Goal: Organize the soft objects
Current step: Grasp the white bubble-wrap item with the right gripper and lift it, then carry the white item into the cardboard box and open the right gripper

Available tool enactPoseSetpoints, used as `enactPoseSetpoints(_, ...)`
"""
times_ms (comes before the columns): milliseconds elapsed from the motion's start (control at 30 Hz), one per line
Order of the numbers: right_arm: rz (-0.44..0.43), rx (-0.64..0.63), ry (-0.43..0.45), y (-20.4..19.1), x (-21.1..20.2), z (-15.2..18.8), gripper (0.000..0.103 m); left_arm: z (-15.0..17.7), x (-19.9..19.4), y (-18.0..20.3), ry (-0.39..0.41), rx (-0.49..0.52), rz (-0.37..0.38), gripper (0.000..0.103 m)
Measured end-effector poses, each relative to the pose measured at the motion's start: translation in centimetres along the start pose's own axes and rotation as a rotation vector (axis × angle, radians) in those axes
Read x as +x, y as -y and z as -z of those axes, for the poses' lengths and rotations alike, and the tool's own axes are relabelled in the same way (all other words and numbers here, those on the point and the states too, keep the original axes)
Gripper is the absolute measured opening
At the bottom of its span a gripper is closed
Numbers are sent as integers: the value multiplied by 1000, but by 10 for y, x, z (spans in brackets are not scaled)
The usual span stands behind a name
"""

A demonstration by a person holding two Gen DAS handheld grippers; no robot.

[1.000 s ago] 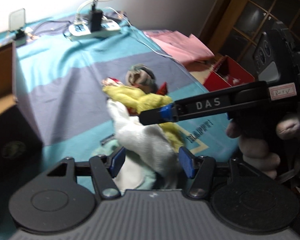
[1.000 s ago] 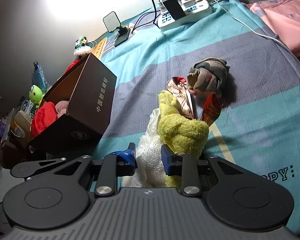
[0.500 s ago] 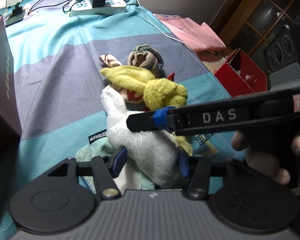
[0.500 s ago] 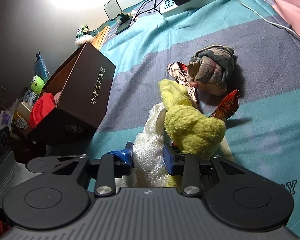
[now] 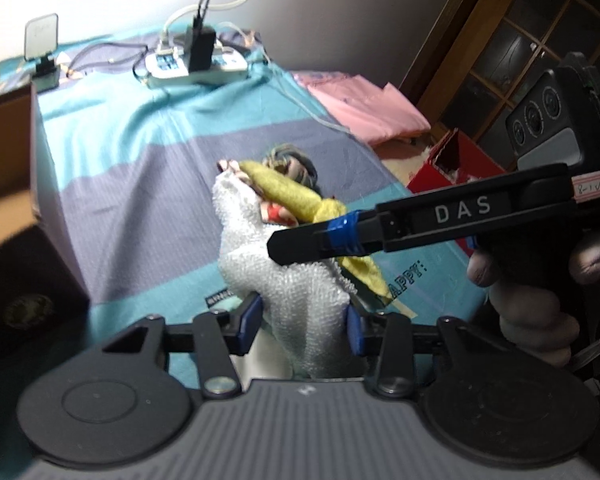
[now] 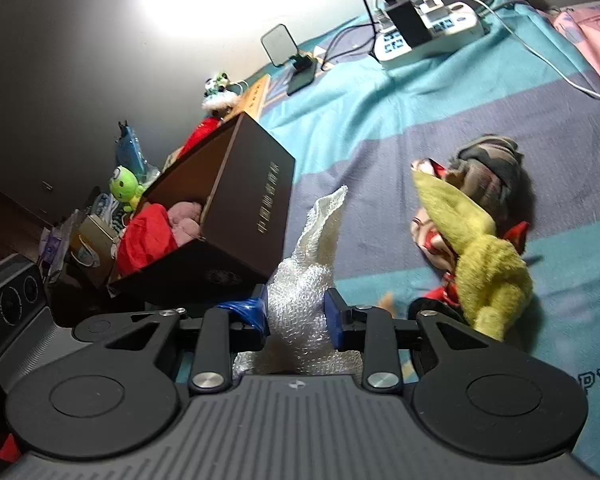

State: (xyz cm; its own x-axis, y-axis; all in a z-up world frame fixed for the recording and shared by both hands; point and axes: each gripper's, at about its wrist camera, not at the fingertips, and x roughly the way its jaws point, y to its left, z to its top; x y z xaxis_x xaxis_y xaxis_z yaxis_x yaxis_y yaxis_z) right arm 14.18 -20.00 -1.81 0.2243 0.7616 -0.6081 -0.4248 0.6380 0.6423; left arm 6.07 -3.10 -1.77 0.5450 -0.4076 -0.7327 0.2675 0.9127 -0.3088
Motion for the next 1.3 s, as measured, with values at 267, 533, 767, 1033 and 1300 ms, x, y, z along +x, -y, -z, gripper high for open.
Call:
enactPoseSetpoints(267,-122,-112,135,-75,16,-34,13,-19,-86,-36,195,34,-77,40)
enactPoseSetpoints(533,-183,-272,195,-151,81,-76,13,-33,-147,-99,346,68,-255,40)
enactPoseSetpoints(767,-116,-405,131,-197,159,-84,13,-34,-148,-179,326,-16,-347,40)
enactPoseSetpoints(1033,-3,-448,-37,-206,231,-73,13,-19,-115,-251,165,-198,-332,39)
enactPoseSetpoints(1300,90,-424,-182,-199,268,-60,14,-4,-88,-272,12,-274,-301,38)
